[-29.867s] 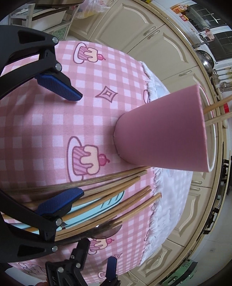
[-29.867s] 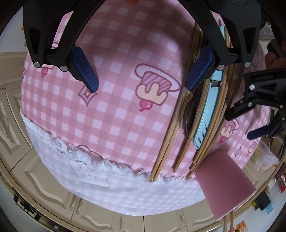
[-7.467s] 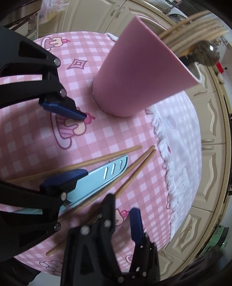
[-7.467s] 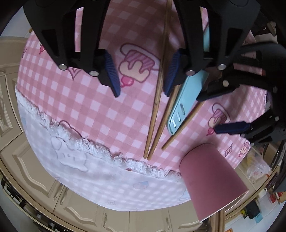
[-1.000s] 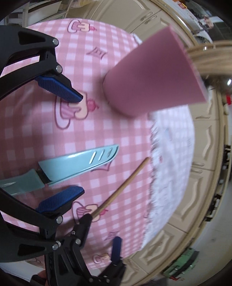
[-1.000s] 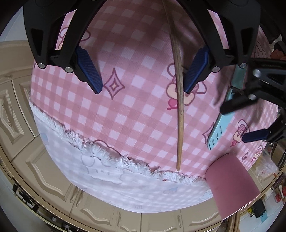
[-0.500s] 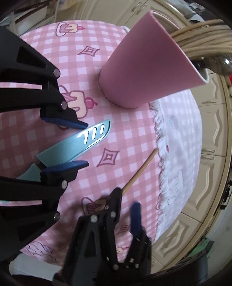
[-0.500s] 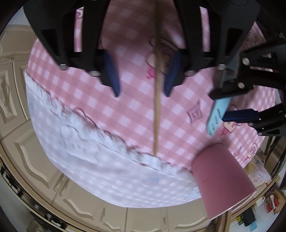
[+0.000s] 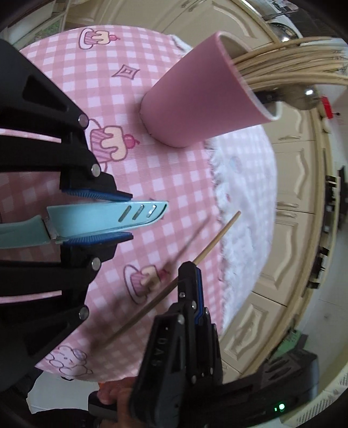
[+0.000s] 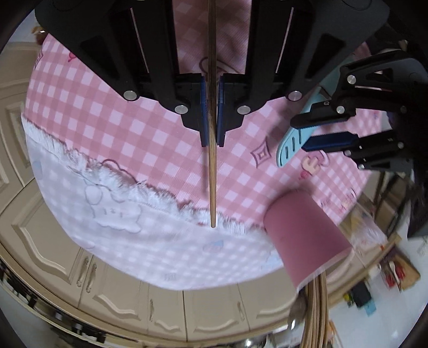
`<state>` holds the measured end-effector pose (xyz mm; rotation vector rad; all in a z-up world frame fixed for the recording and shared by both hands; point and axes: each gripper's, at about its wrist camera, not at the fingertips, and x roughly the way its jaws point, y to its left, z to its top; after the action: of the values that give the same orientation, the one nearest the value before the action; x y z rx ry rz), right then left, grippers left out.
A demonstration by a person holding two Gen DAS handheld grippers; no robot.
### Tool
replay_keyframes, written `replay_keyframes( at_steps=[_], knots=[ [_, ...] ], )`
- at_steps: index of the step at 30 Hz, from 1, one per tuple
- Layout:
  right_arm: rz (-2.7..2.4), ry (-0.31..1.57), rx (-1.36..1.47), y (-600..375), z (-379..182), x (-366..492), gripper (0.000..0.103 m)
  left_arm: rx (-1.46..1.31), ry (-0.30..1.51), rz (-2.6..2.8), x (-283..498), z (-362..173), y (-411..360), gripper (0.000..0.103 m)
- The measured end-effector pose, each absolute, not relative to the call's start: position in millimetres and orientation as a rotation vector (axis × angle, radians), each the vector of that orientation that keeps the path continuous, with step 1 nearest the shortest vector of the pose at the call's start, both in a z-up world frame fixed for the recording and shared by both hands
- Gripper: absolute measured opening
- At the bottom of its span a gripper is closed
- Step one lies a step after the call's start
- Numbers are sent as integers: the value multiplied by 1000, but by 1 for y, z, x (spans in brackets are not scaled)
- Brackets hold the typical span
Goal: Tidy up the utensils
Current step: 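Lift the knife and chopstick with both tools and carry them over the cup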
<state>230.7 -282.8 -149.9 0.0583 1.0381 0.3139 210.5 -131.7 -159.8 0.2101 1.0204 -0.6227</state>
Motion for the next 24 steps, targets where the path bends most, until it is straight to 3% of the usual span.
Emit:
replay_keyframes(
  at_steps=[24],
  knots=[
    [340, 701, 222, -302, -74, 208, 6, 11, 591, -669, 177, -80, -80, 21]
  ],
)
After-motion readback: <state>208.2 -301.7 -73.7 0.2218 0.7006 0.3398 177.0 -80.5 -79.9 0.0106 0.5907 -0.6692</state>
